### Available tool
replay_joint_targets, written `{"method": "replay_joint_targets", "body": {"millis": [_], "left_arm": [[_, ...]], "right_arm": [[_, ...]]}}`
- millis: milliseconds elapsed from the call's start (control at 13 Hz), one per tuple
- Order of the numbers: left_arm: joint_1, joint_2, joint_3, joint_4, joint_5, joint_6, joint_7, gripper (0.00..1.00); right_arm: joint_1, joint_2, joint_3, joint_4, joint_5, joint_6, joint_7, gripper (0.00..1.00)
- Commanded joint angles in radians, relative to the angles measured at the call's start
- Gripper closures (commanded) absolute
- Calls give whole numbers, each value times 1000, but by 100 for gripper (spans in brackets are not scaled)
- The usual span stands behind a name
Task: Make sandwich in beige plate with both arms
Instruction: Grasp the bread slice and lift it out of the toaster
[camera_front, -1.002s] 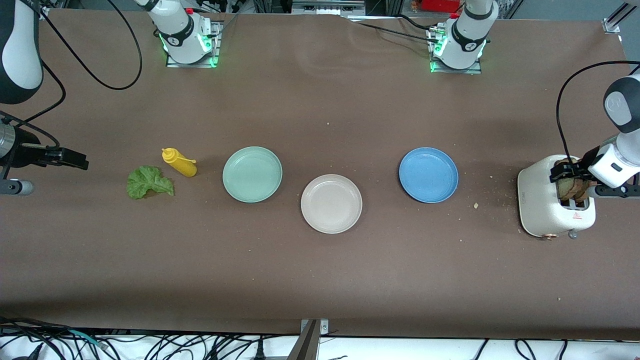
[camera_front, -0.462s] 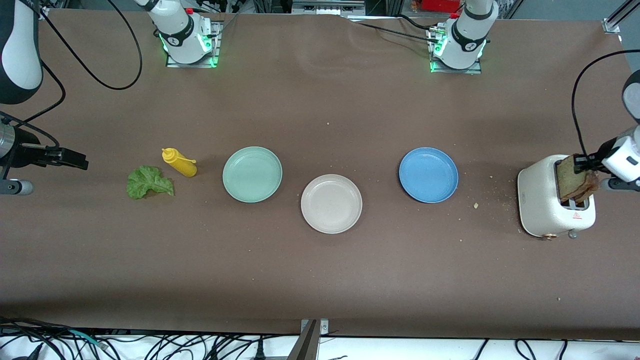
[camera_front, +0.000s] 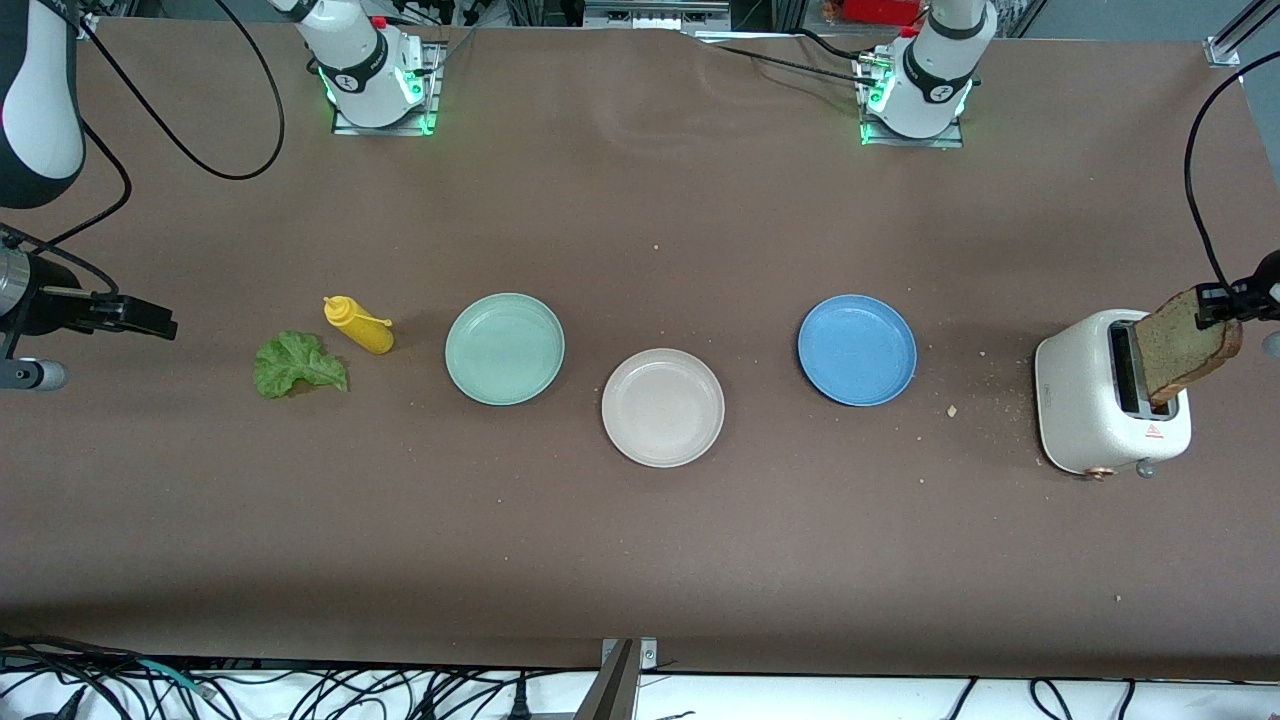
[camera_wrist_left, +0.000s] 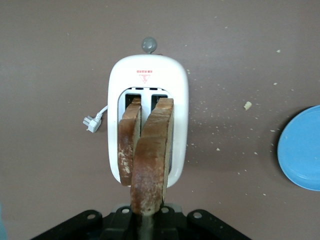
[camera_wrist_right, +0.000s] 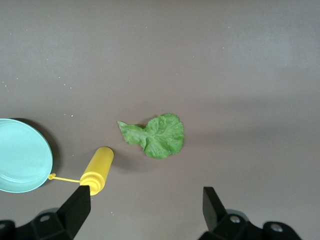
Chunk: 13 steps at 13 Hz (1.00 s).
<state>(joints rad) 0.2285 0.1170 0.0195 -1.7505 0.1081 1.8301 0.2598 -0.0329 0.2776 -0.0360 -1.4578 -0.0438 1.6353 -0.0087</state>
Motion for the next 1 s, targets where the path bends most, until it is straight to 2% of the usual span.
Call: {"method": "replay_joint_targets", "body": {"millis": [0,231,462,616,771,925], "left_arm": [[-34,-43,2,14,-81,-54,-11,100],[-49,-42,2,39,-293,-112,-69,100],[-112,-34,-15,26,-446,-124,-172,100],[-146,13,-19,16,-655,-124,-200,100],[-158,73,-71,17,-796,-121,-203,100],[-163,140,-131,31,-856,-94,-197,100]], "right_arm": [[-12,-15,5,-19,16,6,-8,1],[-10,-15,5,-19,16,8,-8,1],[-12,-15,5,-19,16,6,-8,1],[-12,-15,7,-18,16,8,-8,1],[-13,-15,5,-19,16,6,-8,1],[-12,-15,5,-19,16,8,-8,1]]}}
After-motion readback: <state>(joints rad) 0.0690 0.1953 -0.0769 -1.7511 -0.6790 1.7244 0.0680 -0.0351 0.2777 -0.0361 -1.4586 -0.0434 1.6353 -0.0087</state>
